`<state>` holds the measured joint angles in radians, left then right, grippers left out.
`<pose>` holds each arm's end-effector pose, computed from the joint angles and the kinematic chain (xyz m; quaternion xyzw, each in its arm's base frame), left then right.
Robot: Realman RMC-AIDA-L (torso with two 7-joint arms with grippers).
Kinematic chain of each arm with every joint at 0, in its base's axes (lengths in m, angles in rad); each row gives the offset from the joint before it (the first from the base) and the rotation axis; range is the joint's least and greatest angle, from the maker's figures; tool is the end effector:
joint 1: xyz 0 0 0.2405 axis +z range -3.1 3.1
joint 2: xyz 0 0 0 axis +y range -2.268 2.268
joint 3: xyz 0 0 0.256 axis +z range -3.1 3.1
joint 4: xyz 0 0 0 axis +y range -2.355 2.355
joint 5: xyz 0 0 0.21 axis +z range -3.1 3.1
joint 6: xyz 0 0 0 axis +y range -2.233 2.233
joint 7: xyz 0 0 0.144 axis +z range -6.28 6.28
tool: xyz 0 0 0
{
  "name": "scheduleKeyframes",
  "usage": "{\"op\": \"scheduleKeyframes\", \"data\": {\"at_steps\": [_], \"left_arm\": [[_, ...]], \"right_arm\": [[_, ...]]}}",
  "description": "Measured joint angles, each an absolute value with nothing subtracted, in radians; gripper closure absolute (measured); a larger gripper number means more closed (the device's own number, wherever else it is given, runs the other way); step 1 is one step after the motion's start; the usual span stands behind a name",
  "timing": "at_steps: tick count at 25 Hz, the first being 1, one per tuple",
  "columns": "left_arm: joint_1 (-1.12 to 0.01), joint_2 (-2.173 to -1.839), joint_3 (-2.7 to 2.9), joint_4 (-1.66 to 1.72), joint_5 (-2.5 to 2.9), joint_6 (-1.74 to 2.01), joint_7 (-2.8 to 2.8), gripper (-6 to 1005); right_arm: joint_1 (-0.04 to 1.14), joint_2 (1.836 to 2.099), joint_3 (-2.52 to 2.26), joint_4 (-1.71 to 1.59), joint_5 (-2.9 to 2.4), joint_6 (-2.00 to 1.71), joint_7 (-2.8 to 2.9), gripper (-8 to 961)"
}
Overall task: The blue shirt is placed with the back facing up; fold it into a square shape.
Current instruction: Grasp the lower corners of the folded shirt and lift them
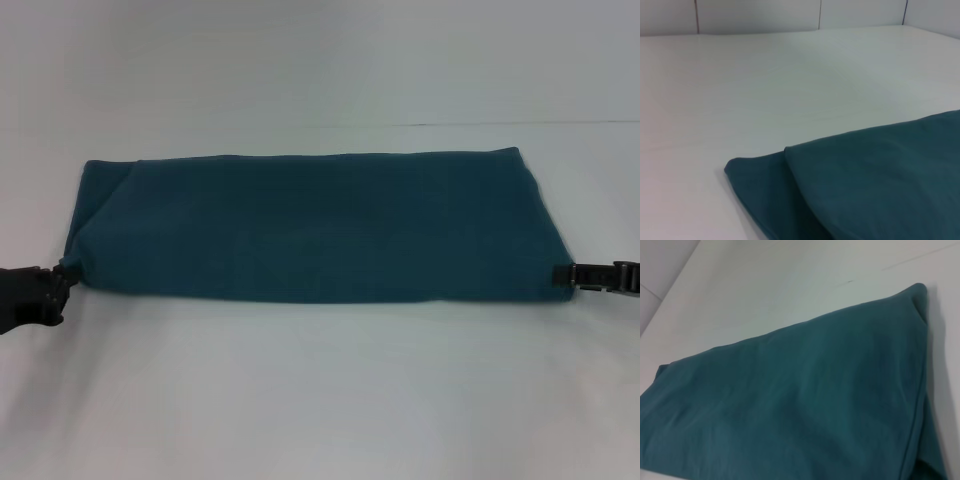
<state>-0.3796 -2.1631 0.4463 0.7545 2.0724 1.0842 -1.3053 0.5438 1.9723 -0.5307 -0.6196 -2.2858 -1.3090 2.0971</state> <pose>-0.3678 0.3227 0.0302 -0.8350 -0.3375 -0.1327 0.4138 0.3391 0.3519 0.0472 -0.7743 0.5730 0.1609 0.2149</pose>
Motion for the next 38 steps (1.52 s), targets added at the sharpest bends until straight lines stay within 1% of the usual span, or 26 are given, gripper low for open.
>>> {"op": "scheduleKeyframes", "data": {"at_steps": [9, 18, 26, 32, 34, 38], "left_arm": [[-0.392, -2.16, 0.446, 0.75, 2.072, 1.085, -1.305, 997], [-0.398, -2.16, 0.446, 0.748, 2.072, 1.081, -1.305, 996], [-0.404, -2.16, 0.451, 0.747, 2.072, 1.076, -1.305, 997], [-0.405, -2.16, 0.457, 0.747, 2.072, 1.074, -1.305, 997], [-0.405, -2.16, 0.458, 0.747, 2.072, 1.074, -1.305, 997], [-0.405, -2.16, 0.459, 0.747, 2.072, 1.074, -1.305, 997]], "right_arm": [[0.569, 1.991, -0.531, -0.584, -2.287, -1.249, 2.089, 249], [0.573, 1.993, -0.532, -0.57, -2.287, -1.216, 2.089, 250], [0.584, 2.0, -0.534, -0.568, -2.286, -1.201, 2.088, 250], [0.58, 1.999, -0.534, -0.568, -2.284, -1.187, 2.087, 381], [0.579, 1.999, -0.534, -0.568, -2.284, -1.186, 2.084, 620], [0.577, 2.001, -0.534, -0.567, -2.284, -1.185, 2.073, 775]]}}
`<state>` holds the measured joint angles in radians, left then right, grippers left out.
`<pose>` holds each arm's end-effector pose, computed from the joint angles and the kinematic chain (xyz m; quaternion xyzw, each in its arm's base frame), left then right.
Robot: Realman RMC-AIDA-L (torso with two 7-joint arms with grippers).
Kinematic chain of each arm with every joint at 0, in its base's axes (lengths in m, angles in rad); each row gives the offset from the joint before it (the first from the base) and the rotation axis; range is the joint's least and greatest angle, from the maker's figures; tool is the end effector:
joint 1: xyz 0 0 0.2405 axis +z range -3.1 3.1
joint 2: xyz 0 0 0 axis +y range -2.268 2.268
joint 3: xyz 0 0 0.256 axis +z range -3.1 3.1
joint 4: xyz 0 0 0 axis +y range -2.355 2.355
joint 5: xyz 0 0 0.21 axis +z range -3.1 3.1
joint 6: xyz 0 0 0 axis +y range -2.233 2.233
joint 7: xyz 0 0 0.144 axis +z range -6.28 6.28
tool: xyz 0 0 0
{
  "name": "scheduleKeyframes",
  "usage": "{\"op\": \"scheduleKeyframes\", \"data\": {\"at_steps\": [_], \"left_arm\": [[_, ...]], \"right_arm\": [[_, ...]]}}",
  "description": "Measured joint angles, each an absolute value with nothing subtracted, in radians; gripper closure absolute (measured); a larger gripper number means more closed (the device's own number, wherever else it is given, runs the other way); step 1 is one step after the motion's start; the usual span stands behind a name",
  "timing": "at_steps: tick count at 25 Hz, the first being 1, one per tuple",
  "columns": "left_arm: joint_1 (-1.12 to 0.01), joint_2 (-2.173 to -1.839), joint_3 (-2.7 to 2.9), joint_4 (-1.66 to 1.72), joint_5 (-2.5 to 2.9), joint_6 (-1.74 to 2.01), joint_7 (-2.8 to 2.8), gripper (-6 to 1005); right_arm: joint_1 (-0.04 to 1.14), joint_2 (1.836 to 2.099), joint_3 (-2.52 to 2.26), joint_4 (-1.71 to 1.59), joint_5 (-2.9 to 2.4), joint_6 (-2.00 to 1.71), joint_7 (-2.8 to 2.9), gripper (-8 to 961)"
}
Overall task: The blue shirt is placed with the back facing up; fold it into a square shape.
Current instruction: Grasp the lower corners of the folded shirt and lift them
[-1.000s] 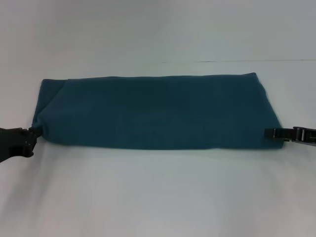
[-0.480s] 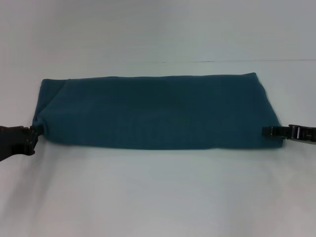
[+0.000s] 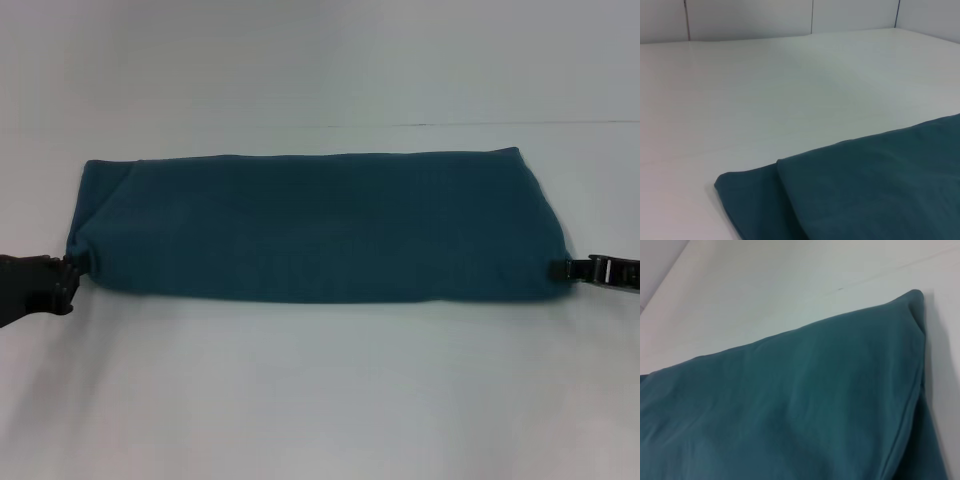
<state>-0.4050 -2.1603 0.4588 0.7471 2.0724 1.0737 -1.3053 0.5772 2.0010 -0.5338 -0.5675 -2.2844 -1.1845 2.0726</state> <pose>-0.3601 0.3324 0.0285 -0.8408 -0.3269 -0.1334 0.4104 0.3367 0.3644 0.0281 -0.7683 0.5716 0.1594 0.2401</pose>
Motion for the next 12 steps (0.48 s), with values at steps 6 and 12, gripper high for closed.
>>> {"op": "scheduleKeyframes", "data": {"at_steps": [6, 12], "left_arm": [[-0.405, -2.161, 0.46, 0.747, 2.072, 1.075, -1.305, 996], [-0.392, -2.163, 0.46, 0.762, 2.072, 1.096, -1.325, 996]], "right_arm": [[0.572, 2.003, -0.529, -0.567, -2.283, -1.182, 2.061, 888], [0.566, 2.004, -0.515, -0.568, -2.272, -1.182, 2.035, 941]]}}
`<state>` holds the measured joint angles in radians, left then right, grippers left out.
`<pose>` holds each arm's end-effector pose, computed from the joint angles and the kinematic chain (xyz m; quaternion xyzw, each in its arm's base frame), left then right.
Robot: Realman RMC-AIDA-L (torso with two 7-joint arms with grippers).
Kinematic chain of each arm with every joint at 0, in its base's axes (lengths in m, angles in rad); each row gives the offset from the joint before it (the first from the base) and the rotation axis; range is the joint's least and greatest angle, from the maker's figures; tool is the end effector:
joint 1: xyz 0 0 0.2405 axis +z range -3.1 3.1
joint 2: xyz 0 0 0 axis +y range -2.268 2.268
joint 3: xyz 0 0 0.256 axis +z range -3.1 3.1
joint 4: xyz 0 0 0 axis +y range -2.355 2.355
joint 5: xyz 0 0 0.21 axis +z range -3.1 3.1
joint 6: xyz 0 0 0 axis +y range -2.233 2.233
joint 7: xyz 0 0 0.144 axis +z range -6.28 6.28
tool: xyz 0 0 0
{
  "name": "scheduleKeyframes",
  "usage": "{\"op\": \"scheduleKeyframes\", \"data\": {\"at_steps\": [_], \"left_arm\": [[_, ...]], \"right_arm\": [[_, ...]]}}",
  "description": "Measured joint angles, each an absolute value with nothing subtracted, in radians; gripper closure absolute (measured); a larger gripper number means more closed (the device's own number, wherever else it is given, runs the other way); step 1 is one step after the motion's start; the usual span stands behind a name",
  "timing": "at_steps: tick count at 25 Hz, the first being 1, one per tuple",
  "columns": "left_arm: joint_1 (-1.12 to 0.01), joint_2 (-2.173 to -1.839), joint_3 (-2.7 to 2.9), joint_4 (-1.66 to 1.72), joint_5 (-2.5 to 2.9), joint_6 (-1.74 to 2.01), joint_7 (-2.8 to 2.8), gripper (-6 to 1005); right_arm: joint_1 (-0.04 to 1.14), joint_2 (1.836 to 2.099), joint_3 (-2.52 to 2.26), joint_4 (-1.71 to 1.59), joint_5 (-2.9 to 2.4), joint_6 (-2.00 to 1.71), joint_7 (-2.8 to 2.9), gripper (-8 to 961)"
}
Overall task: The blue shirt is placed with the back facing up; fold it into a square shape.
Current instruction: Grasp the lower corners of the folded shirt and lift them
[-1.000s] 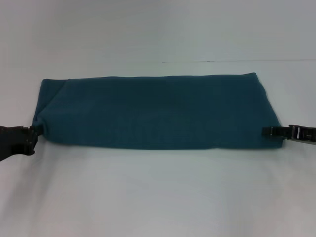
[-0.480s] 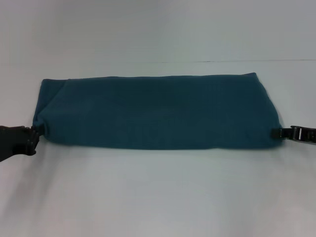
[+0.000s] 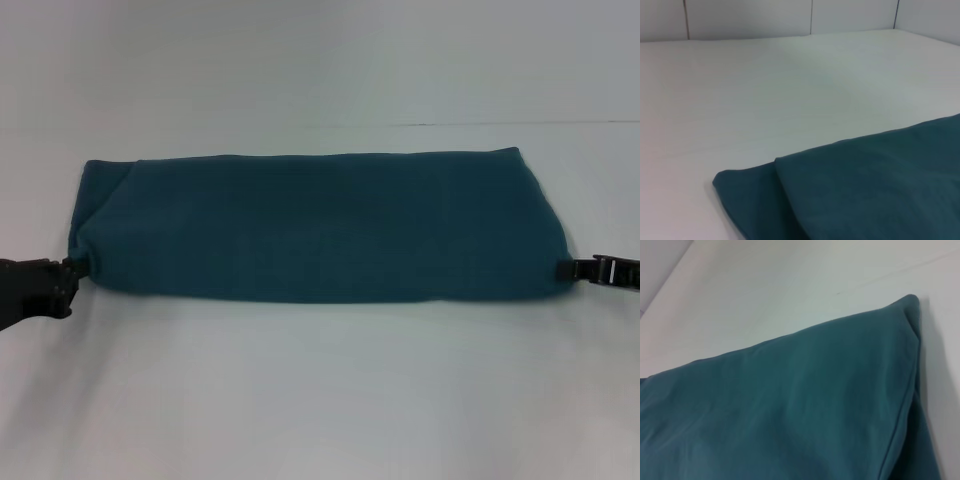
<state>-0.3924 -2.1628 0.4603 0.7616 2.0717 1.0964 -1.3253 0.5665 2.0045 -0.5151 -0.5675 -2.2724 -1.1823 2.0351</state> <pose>-0.3602 0.3281 0.0296 -0.8397 -0.3331 -0.1399 0.4054 0.3400 0.3619 0.0293 -0.7694 0.5649 0.1664 0.2475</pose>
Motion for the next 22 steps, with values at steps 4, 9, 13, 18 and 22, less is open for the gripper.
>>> {"op": "scheduleKeyframes", "data": {"at_steps": [4, 9, 13, 18, 22], "left_arm": [[-0.372, -2.163, 0.458, 0.787, 2.072, 1.151, -1.356, 996], [-0.34, -2.165, 0.455, 0.823, 2.072, 1.217, -1.394, 997], [-0.324, -2.165, 0.453, 0.84, 2.072, 1.242, -1.41, 997], [-0.307, -2.164, 0.453, 0.854, 2.073, 1.256, -1.418, 996], [-0.299, -2.163, 0.446, 0.861, 2.083, 1.258, -1.418, 996]], "right_arm": [[0.564, 2.005, -0.512, -0.568, -2.252, -1.188, 2.01, 944], [0.548, 1.998, -0.51, -0.577, -2.249, -1.204, 2.006, 934], [0.523, 1.993, -0.498, -0.583, -2.244, -1.234, 1.998, 926], [0.483, 1.991, -0.475, -0.601, -2.228, -1.278, 1.982, 916], [0.451, 1.995, -0.464, -0.627, -2.222, -1.298, 1.981, 908]]}}
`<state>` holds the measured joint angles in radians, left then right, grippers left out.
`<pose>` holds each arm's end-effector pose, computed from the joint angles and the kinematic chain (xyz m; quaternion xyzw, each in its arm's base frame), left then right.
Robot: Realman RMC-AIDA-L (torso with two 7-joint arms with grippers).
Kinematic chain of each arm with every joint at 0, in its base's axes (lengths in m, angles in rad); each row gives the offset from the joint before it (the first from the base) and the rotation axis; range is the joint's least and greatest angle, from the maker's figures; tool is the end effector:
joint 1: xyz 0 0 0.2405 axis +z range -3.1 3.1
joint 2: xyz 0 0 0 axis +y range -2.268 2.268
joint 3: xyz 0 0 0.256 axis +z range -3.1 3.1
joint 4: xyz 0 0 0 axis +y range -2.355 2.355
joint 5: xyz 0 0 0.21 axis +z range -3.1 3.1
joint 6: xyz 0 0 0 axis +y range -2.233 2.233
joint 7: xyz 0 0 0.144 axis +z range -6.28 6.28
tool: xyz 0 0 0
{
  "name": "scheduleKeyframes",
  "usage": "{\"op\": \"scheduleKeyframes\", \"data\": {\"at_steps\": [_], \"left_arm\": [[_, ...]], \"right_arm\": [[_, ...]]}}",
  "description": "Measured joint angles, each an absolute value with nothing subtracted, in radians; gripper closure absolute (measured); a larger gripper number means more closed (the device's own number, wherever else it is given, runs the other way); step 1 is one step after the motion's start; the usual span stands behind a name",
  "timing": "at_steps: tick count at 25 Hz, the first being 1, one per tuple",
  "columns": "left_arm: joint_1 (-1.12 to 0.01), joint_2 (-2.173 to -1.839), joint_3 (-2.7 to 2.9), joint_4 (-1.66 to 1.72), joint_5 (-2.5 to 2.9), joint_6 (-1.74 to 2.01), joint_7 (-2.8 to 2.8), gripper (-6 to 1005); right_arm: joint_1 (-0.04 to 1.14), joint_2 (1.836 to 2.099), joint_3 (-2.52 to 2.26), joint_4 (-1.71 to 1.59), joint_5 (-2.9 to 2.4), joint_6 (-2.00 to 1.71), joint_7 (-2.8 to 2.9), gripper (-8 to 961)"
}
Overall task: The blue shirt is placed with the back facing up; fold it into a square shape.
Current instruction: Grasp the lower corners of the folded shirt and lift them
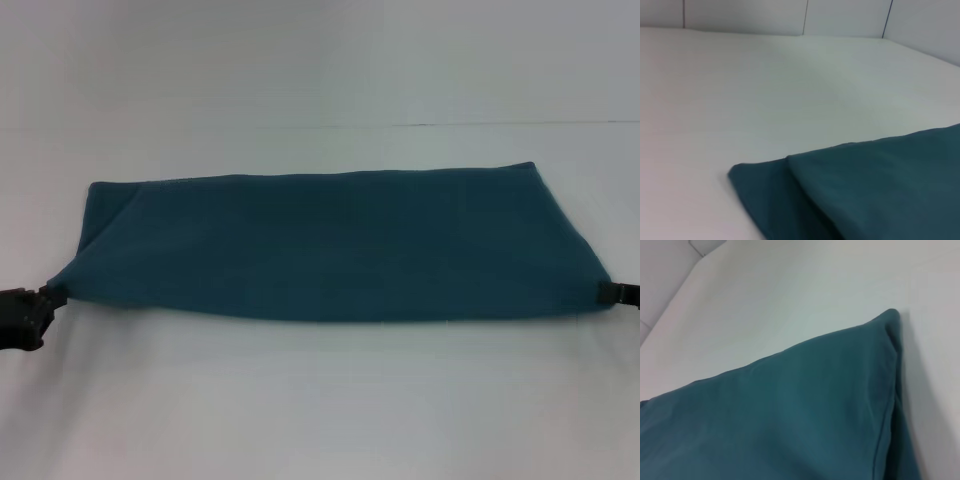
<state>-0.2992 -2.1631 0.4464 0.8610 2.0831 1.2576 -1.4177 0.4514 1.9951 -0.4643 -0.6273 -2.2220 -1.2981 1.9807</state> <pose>-0.3683 0.2937 0.0455 -0.8358 -0.3619 -0.1624 0.3796 0.3648 0.3253 0.0504 -0.7571 0.5715 0.1943 0.2498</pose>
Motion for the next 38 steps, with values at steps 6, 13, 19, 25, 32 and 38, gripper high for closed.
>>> {"op": "scheduleKeyframes", "data": {"at_steps": [6, 13, 19, 25, 32, 38], "left_arm": [[-0.298, -2.163, 0.439, 0.861, 2.094, 1.251, -1.413, 996], [-0.297, -2.163, 0.438, 0.86, 2.094, 1.257, -1.416, 993], [-0.292, -2.163, 0.434, 0.861, 2.094, 1.258, -1.42, 983], [-0.279, -2.164, 0.389, 0.877, 2.084, 1.276, -1.422, 972], [-0.279, -2.162, 0.331, 0.912, 2.066, 1.321, -1.522, 685], [-0.28, -2.163, 0.339, 0.916, 2.073, 1.37, -1.603, 428]], "right_arm": [[0.432, 2.001, -0.462, -0.632, -2.221, -1.309, 1.972, 896], [0.427, 2.004, -0.461, -0.627, -2.208, -1.313, 1.949, 882], [0.424, 2.005, -0.451, -0.626, -2.192, -1.329, 1.931, 870], [0.422, 1.989, -0.44, -0.633, -2.176, -1.381, 1.93, 858], [0.423, 1.972, -0.412, -0.643, -2.111, -1.441, 1.913, 644], [0.454, 1.972, -0.424, -0.643, -2.106, -1.457, 1.906, 431]]}}
